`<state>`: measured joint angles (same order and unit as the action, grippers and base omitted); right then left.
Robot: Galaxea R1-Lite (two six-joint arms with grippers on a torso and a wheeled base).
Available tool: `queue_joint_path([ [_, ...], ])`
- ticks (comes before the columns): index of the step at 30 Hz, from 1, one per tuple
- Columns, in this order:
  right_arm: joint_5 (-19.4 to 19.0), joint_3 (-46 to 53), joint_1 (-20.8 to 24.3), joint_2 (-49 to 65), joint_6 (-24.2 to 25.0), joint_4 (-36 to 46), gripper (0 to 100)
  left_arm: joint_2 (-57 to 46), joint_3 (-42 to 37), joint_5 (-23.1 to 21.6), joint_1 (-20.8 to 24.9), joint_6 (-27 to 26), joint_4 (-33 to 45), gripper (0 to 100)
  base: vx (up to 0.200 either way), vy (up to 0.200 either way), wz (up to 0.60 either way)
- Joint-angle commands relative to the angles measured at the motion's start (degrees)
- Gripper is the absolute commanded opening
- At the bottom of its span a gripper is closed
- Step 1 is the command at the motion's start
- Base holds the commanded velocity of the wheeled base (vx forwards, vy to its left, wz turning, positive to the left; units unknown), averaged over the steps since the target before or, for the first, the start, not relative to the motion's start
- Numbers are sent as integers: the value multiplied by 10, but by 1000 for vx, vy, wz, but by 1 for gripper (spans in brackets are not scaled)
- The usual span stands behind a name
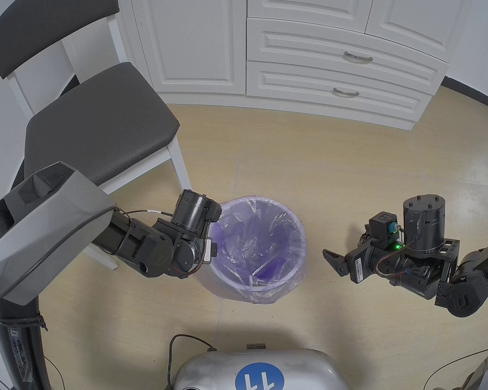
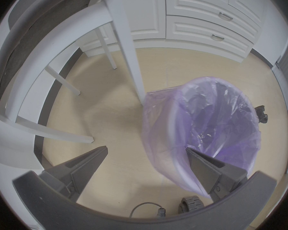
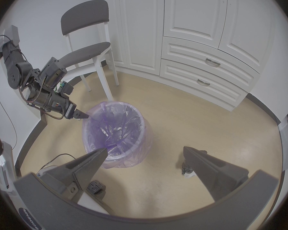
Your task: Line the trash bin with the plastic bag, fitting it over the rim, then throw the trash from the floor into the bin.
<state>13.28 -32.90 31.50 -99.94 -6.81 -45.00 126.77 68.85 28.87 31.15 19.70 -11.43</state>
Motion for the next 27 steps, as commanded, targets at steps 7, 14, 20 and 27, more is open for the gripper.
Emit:
queue_joint_path([
  [7, 0, 0, 3, -12, -5, -1, 100, -42, -59, -52, -12, -3, -71, 100, 0, 0, 0],
  [14, 0, 1, 3, -15, -7, -1, 100, -43, -73, -55, -16, -3, -104, 100, 0, 0, 0],
  [20, 0, 1, 4, -15, -7, -2, 100, -38, -79, -68, -17, -1, -113, 100, 0, 0, 0],
  [27, 0, 6, 5, -13, -8, -4, 100, -19, -76, -96, -6, -2, -143, 100, 0, 0, 0],
])
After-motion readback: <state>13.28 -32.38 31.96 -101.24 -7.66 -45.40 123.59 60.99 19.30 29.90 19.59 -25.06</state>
